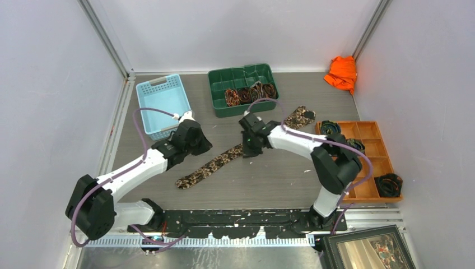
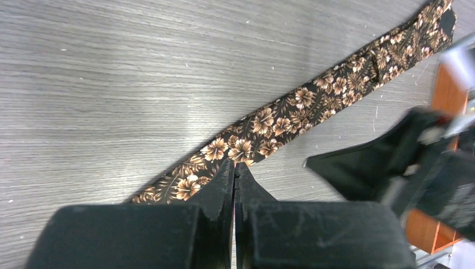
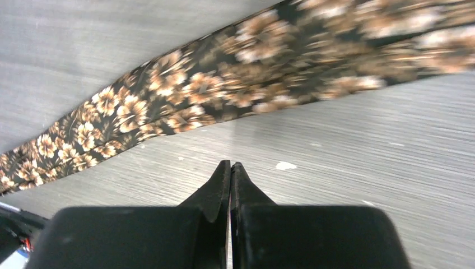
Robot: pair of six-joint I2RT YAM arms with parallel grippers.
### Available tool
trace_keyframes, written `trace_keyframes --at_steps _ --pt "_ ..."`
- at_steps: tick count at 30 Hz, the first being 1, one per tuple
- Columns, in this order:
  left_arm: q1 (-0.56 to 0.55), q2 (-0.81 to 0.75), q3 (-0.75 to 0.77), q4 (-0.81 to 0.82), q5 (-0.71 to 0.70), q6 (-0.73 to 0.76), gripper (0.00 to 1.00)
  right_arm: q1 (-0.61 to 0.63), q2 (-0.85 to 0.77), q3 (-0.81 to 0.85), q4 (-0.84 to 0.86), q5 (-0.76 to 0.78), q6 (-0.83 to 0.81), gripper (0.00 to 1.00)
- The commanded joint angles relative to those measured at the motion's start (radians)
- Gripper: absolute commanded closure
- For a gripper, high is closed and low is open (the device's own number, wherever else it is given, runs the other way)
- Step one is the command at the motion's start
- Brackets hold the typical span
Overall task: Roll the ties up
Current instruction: Flatten out the tie at the center of the board.
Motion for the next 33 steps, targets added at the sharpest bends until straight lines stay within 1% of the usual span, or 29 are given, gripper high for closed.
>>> trace_keyframes --at_steps 1,3,6,9,12,19,21,25,30,33 --pt "-0.015 0.059 -0.036 0.079 0.073 -0.032 1.00 -0.150 -0.116 0.075 -0.153 0.127 -0.091 0.99" --pt "-0.030 0.110 -0.048 0.134 0.095 -0.042 1.00 -0.278 -0.111 0.106 -0.180 0.122 -0.110 0.99" --pt "-0.058 0.213 -0.026 0.177 0.098 -0.043 1.00 -0.418 -0.073 0.176 -0.190 0.116 -0.132 0.99" --pt "-0.069 0.308 0.012 0.179 0.124 -0.048 1.00 -0.504 0.031 0.317 -0.273 0.171 -0.161 0.99" --pt "-0.076 0.342 -0.012 0.222 0.146 -0.071 1.00 -0.569 0.131 0.405 -0.315 0.184 -0.162 0.99" --pt "-0.076 0.357 -0.074 0.240 0.130 -0.089 1.00 -0.649 0.353 0.551 -0.330 0.173 -0.142 0.99" --pt "-0.076 0.355 -0.082 0.233 0.130 -0.088 1.00 -0.661 0.381 0.576 -0.334 0.182 -0.137 0.99" --pt "-0.076 0.335 -0.112 0.229 0.128 -0.098 1.00 -0.684 0.386 0.572 -0.326 0.194 -0.138 0.99" --pt "-0.076 0.312 -0.157 0.226 0.109 -0.101 1.00 -0.715 0.348 0.528 -0.286 0.203 -0.141 0.99" --pt "-0.076 0.302 -0.174 0.211 0.098 -0.098 1.00 -0.732 0.338 0.538 -0.311 0.232 -0.144 0.99"
